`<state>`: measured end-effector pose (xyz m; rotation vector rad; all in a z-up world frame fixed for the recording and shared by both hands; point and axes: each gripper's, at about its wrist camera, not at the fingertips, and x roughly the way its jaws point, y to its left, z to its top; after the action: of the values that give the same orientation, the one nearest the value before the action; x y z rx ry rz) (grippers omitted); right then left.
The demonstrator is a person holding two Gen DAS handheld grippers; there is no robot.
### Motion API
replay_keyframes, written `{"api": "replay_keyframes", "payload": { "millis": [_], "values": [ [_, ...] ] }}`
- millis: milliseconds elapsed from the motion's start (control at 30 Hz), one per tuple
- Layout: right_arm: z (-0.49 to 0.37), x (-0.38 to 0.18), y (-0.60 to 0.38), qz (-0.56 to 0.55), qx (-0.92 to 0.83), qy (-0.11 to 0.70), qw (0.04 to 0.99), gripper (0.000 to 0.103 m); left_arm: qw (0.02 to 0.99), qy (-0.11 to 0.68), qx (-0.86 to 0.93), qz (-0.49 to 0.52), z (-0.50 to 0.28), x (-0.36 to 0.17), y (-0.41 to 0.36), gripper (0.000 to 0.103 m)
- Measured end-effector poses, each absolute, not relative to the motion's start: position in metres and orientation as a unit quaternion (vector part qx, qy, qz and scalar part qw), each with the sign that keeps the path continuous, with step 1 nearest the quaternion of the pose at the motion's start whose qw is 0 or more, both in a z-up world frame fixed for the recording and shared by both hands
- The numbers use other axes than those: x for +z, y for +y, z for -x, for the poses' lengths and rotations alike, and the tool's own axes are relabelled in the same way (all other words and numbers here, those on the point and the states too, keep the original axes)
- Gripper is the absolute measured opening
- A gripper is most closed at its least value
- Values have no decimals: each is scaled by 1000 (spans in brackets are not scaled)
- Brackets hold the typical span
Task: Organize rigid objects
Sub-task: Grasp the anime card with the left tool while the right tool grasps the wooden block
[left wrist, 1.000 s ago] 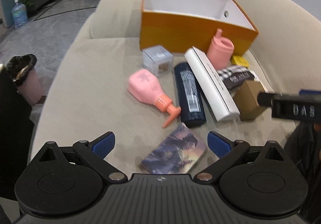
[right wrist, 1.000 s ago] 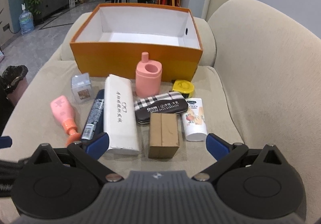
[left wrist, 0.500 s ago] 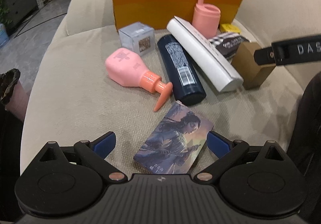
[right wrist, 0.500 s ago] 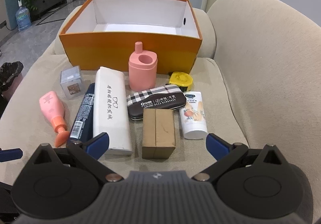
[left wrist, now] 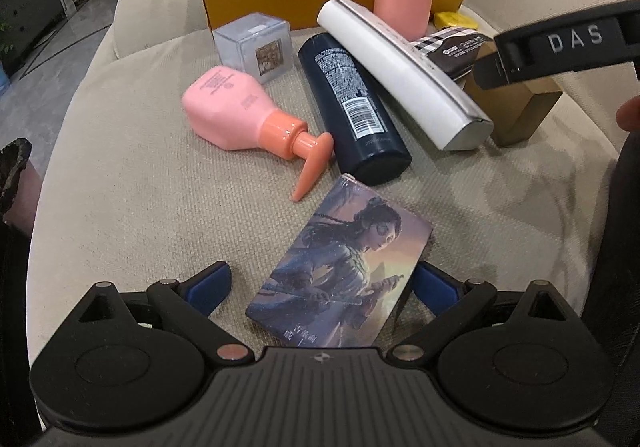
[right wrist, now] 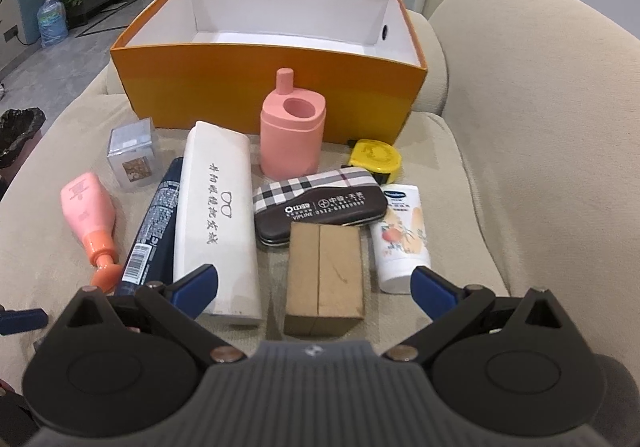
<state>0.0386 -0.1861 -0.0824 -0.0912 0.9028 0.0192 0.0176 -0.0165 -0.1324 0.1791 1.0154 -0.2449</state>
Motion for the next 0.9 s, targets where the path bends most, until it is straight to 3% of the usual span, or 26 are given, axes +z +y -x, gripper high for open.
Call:
{"api": "replay_keyframes", "payload": {
  "millis": [100, 167, 233, 333, 900],
  "values": [
    [-44, -86, -186, 41, 18, 435, 899, 100, 863, 483, -116, -94, -17, -134, -18, 103],
    [-48, -88, -187, 35, 25, 441, 897, 95, 863, 483, -116, -97, -17, -136, -19, 103],
    [-51, -91, -188, 26, 33, 446, 894, 83, 862, 483, -118, -97, -19, -138, -18, 103],
    [-54, -93, -188, 21, 36, 447, 894, 78, 862, 482, -125, -94, -21, -139, -17, 103],
    [-59, -94, -189, 18, 52, 444, 895, 76, 872, 408, -238, -128, -17, -149, 1, 103]
  ]
}}
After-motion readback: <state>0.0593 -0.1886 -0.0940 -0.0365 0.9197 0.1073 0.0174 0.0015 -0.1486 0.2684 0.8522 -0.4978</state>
